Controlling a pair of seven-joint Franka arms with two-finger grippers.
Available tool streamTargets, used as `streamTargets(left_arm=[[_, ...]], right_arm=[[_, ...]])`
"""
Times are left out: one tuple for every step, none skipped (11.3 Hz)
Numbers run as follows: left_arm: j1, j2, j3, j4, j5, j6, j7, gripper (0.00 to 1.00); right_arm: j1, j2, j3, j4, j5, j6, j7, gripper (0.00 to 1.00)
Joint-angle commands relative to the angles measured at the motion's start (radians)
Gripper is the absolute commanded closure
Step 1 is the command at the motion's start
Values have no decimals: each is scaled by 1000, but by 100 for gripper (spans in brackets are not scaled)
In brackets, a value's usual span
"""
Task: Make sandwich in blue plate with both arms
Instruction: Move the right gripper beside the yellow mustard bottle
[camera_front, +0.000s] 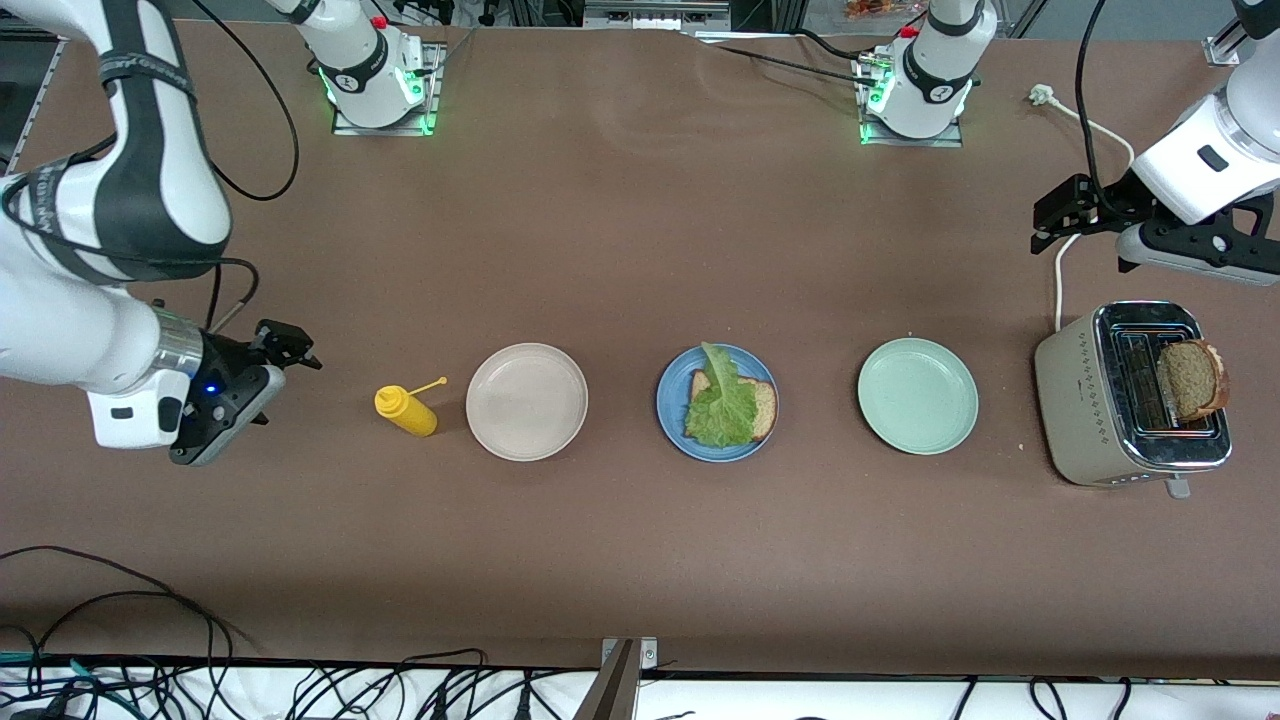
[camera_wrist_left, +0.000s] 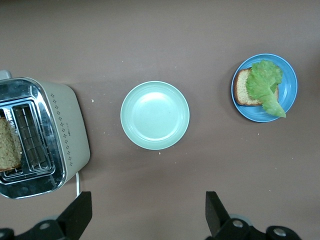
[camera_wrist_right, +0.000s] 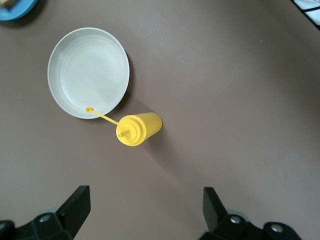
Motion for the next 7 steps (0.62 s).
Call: streamTargets(left_arm=[[48,23,5,31,-6,-23,19,0],[62,24,5,31,-6,-23,19,0],[71,28,5,31,-6,-23,19,0],[73,30,5,31,-6,-23,21,0],[74,30,5,31,-6,-23,19,0],[76,30,5,28,-6,-23,19,0],[76,30,5,29,-6,-23,19,0]], right_arm=[[-121,47,21,-18,157,-2,-313,0],[-153,68,21,-18,207,-3,-431,0],[-179,90,21,-18,246,-5,-508,0],[-199,114,20,-18,283,-10,-572,0],[-221,139,20,-18,319,-10,-634,0],[-236,168,20,-16,361,-8,-691,0],[-251,193,20,-16,395,-8,-737,0]])
